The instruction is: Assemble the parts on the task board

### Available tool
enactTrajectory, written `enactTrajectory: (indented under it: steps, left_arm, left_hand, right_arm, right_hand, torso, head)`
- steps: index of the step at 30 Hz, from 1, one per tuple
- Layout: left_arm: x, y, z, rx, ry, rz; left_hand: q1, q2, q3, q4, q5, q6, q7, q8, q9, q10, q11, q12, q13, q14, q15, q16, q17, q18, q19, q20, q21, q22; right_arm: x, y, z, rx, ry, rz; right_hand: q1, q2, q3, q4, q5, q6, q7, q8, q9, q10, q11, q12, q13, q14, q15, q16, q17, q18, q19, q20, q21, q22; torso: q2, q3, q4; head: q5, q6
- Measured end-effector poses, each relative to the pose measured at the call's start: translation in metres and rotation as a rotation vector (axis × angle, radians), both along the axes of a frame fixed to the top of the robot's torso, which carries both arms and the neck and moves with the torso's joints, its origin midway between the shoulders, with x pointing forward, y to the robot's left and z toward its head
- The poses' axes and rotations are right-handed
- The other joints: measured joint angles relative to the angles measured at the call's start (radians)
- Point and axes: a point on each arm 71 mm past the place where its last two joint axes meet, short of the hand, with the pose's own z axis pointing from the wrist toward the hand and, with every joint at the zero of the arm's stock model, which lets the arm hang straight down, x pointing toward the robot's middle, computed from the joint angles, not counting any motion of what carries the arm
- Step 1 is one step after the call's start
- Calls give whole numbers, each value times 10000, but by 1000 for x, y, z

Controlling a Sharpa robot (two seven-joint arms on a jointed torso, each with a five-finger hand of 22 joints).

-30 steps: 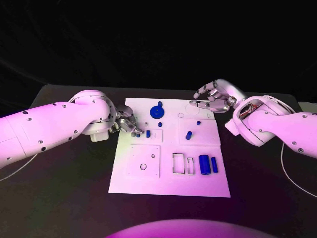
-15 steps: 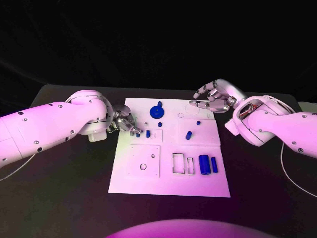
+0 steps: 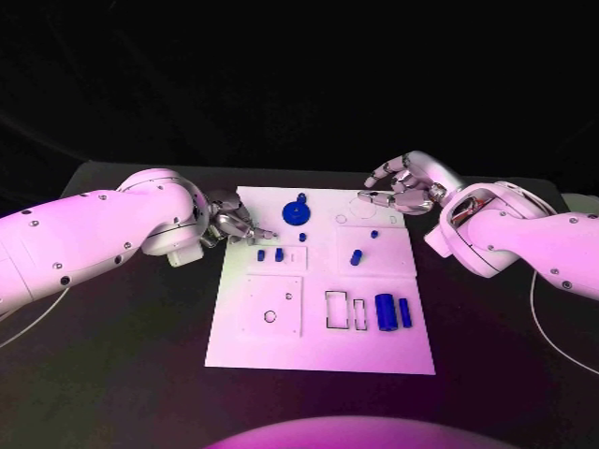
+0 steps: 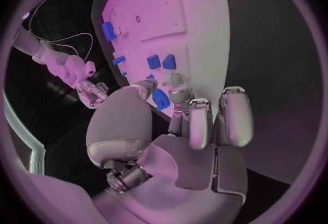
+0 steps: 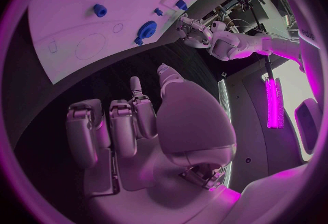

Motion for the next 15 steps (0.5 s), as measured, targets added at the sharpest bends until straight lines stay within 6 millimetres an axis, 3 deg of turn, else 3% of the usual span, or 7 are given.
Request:
enactTrajectory:
  steps: [2, 3, 5, 7, 9, 13, 15]
  left_arm:
    - [0, -1, 3, -445, -271, 54]
    - [0, -2, 4, -660, -405, 34]
    - [0, -7, 8, -1148, -748, -86]
    - [-1, -13, 12, -1684, -1196, -290]
    - [-1, -18, 16, -2102, -1598, -502]
    - [-2, -27, 19, -2744, -2429, -1078]
    - [-4, -32, 19, -2914, -2891, -1481]
  left_hand:
    - [608, 0, 24, -24, 41, -526, 261, -312, -163, -710, 228, -571, -649, 0, 192, -241, 0, 57, -265, 152, -517, -653]
    - [914, -24, 47, -47, 58, -749, 397, -484, -280, -1023, 359, -730, -784, -8, 310, -512, -12, 230, -564, 234, -1004, -1268]
    - [1821, -51, 272, -97, 58, -1148, 766, -994, -729, -1999, 707, -1205, -1125, -684, 674, -1665, -1293, 691, -1841, 556, -3092, -3736]
    - [2246, -72, 408, -129, 58, -1213, 832, -1157, -922, -2274, 789, -1370, -1287, -877, 733, -1882, -1599, 755, -2018, 666, -3514, -4185]
    - [2926, -133, 660, -212, 58, -1135, 935, -1377, -1244, -2681, 939, -1768, -1674, -1547, 876, -2469, -2532, 756, -2483, 802, -4286, -4973]
    - [3800, -206, 1113, -529, 58, -1115, 1061, -1677, -1698, -2948, 1073, -2420, -2364, -2256, 999, -2990, -3435, 848, -2701, 924, -4726, -5302]
    - [4057, -296, 1275, -690, 58, -1115, 1062, -1840, -1925, -3028, 1130, -2766, -2722, -2765, 1045, -3393, -4087, 848, -2814, 993, -4875, -5368]
  right_arm:
    - [0, -1, 0, -3, -5, -13]
    - [0, -1, 0, -4, -9, -17]
    - [0, -1, 0, -4, -19, -24]
    - [1, -2, 0, -6, -27, -39]
    - [1, -2, 0, -2, -32, -51]
    - [1, -2, 0, 20, -60, -50]
    - [1, -3, 0, 39, -92, -44]
  right_hand:
    - [-20, -20, 0, 0, 0, 0, 0, 0, 0, -93, -16, -127, 0, 0, 0, 0, 0, -1, 0, 0, 0, 0]
    - [-20, -20, 0, 0, 2, -7, -7, 0, 0, -182, -14, -209, 0, 0, 0, -31, 0, 0, 0, 0, -23, 3]
    - [-20, -20, 36, -5, 55, -37, -37, 0, 0, -349, -12, -388, 0, 0, 0, -117, 0, 0, 0, 0, -233, 9]
    - [-20, -20, 57, 0, 56, -37, -37, 0, 0, -376, -16, -420, -1, 0, 0, -117, 0, 0, 0, 0, -276, 8]
    - [-20, -20, 69, -13, 55, -37, -37, 0, -1, -487, -8, -560, -1, 0, 0, -191, 3, -1, 0, 0, -489, 8]
    - [-19, -20, 200, -2, 97, -73, -73, 77, -1, -1204, -36, -1461, -168, -38, -38, -488, 8, 21, -37, -38, -1225, 8]
    - [27, -63, 349, -4, 187, -74, -73, 88, -1, -1791, -56, -2310, -907, -10, -86, -754, 8, 311, -39, -81, -1909, 7]
  torso:
    - [-2, 0, 2]
    - [-3, 0, 6]
    - [-4, 0, 7]
    - [-7, -2, 7]
    - [-8, -4, 5]
    - [-10, -3, 3]
    - [-12, -2, 3]
  head:
    - [-10, 18]
    - [-16, 30]
    - [-27, 49]
    - [-29, 78]
    - [-29, 119]
    - [-37, 176]
    - [-57, 212]
